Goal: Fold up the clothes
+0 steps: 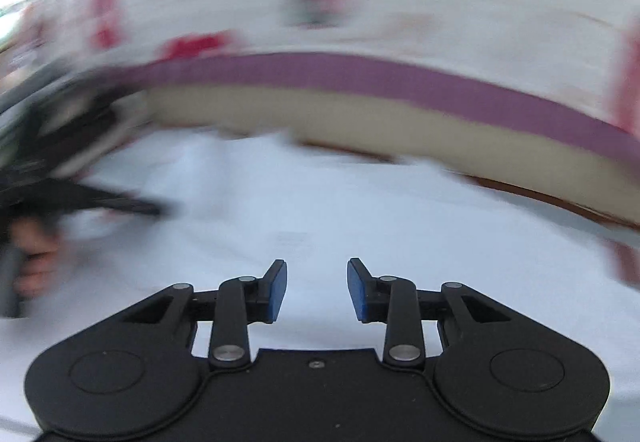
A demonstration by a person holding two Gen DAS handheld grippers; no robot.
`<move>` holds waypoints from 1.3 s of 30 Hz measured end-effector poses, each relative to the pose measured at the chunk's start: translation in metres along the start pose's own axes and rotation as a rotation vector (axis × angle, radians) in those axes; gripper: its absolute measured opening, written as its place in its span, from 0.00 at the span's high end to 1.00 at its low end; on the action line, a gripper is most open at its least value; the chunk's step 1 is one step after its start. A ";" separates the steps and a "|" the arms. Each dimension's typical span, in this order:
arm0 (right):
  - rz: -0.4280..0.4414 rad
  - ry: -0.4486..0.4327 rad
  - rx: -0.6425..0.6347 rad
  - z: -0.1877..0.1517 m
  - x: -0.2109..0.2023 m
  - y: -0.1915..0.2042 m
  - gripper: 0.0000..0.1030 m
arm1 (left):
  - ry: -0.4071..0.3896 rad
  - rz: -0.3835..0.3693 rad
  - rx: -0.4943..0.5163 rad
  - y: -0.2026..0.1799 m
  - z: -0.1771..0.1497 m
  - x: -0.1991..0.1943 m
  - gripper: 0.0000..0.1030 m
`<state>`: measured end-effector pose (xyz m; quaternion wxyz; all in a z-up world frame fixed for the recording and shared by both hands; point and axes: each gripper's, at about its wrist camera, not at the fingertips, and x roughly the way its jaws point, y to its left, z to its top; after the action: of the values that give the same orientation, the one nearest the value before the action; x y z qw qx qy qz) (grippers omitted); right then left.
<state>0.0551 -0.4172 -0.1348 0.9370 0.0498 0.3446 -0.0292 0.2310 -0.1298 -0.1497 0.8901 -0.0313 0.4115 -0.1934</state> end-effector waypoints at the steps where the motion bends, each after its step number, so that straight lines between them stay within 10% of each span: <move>1: -0.074 -0.005 0.061 -0.002 -0.007 -0.024 0.63 | -0.014 -0.021 -0.006 -0.002 0.003 -0.004 0.96; 4: -0.192 0.011 0.295 -0.019 -0.025 -0.096 0.61 | -0.038 -0.079 -0.018 -0.010 0.010 -0.010 0.92; 9: -0.131 0.030 0.549 -0.053 -0.038 -0.142 0.60 | 0.031 -0.098 0.025 -0.042 0.010 0.019 0.65; 12: -0.043 0.015 0.642 -0.065 -0.033 -0.146 0.58 | 0.010 -0.068 0.054 -0.053 0.004 0.025 1.00; 16: 0.036 0.002 0.746 -0.076 -0.032 -0.155 0.56 | -0.084 -0.068 0.006 -0.043 0.001 0.007 1.00; 22: -0.077 0.066 0.692 -0.082 -0.022 -0.155 0.54 | -0.095 -0.063 -0.136 -0.009 0.002 0.003 1.00; 35: 0.147 -0.047 0.714 -0.080 -0.029 -0.155 0.57 | -0.038 -0.125 -0.076 -0.037 -0.006 0.003 0.98; 39: 0.069 -0.050 0.701 -0.077 -0.031 -0.159 0.57 | -0.027 -0.139 -0.063 -0.046 -0.008 0.003 0.98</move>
<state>-0.0324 -0.5659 -0.1845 0.8714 0.3794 0.2888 -0.1153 0.2125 -0.1726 -0.1471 0.8786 -0.0903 0.4020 -0.2414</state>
